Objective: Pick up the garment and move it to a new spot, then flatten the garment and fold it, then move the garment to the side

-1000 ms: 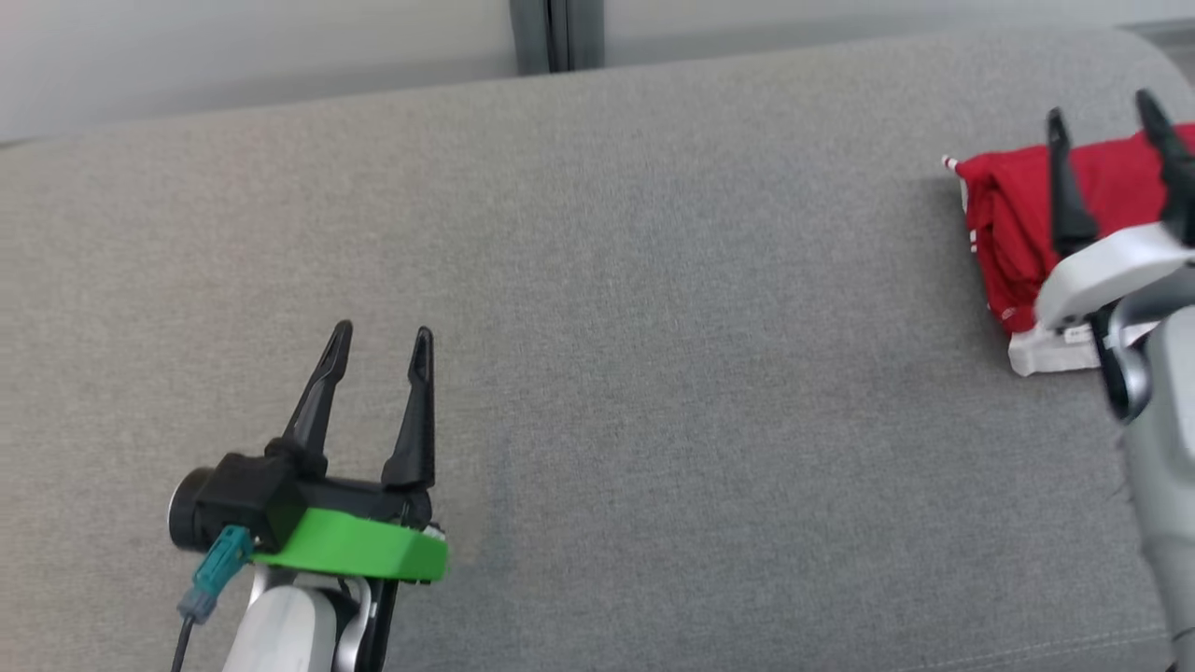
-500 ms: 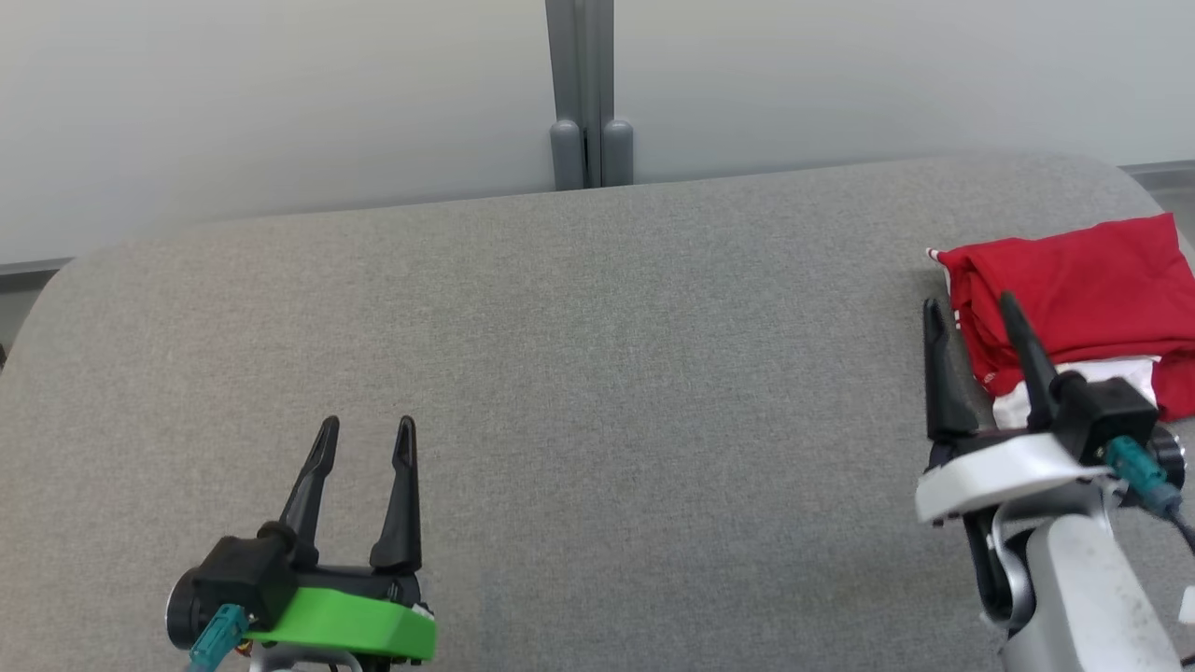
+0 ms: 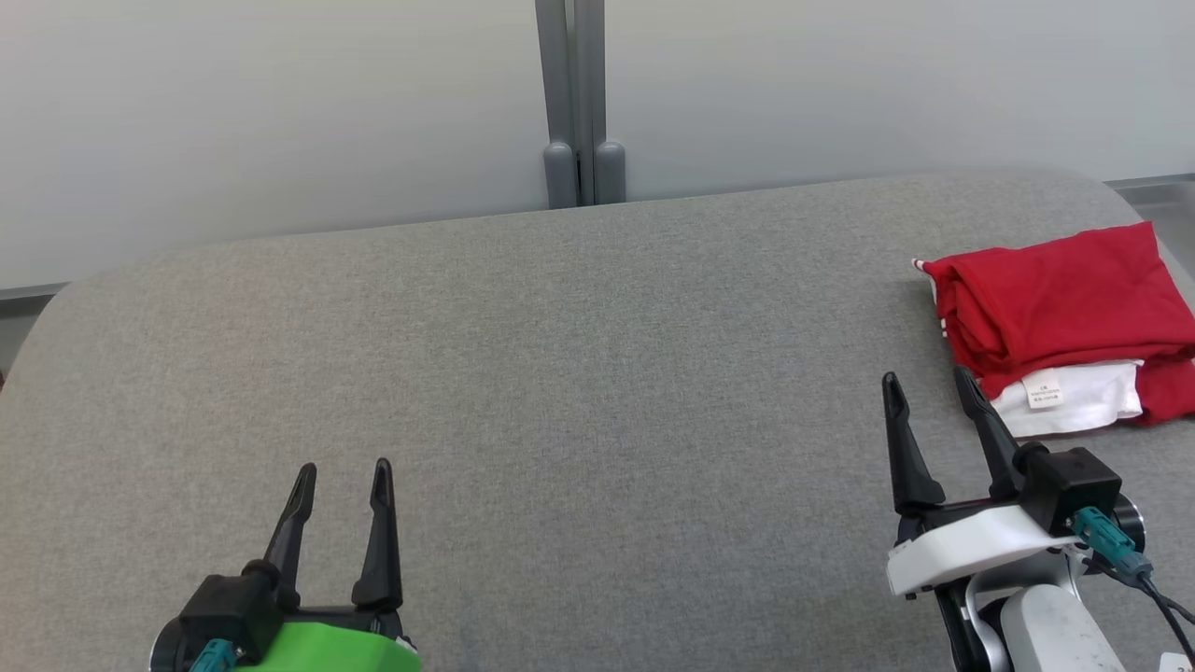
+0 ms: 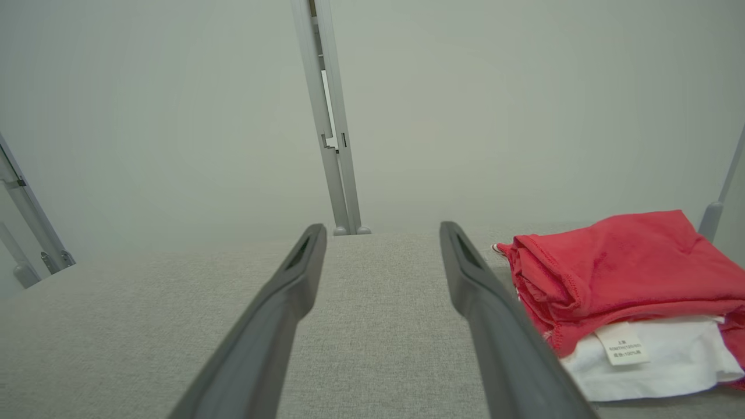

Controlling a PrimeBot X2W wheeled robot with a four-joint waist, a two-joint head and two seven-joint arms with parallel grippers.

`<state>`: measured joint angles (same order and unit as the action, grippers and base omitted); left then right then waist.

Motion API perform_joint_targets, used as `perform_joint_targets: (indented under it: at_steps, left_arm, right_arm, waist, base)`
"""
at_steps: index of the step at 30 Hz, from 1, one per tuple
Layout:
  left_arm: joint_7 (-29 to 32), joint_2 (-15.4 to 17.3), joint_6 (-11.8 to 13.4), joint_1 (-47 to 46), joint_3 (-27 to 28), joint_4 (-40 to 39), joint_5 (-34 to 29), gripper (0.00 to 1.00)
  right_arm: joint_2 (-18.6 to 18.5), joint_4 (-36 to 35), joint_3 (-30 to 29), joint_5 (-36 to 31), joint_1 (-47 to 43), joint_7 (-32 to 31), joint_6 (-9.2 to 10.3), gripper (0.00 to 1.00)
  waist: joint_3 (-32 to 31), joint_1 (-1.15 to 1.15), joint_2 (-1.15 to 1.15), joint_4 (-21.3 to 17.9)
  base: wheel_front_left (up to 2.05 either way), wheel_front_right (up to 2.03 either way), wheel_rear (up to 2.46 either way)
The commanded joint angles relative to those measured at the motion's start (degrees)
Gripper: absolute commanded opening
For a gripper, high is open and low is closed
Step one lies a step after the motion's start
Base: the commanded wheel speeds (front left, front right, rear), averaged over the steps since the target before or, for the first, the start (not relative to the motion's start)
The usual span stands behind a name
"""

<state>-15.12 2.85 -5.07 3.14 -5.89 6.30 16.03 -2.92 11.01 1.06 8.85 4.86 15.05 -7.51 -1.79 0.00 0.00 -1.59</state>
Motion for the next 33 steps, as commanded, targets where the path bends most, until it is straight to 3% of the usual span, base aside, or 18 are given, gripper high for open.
perform_joint_targets:
  at_steps: [1,33]
  left_arm:
    - [0.0,0.1,-0.3,0.0,0.2,0.2,0.3,1.0]
    - [0.0,0.1,0.7,0.1,1.3,0.1,0.7,1.0]
  right_arm:
    - [0.0,-0.3,0.2,0.3,-0.8,0.1,0.05,1.0]
    - [0.0,-0.3,0.9,1.0,0.5,0.2,0.05,1.0]
  waist:
    - [0.0,0.0,0.0,0.0]
    - [-0.3,0.0,0.0,-0.5]
  base:
    - [0.0,0.0,0.0]
    - [0.0,0.0,0.0]
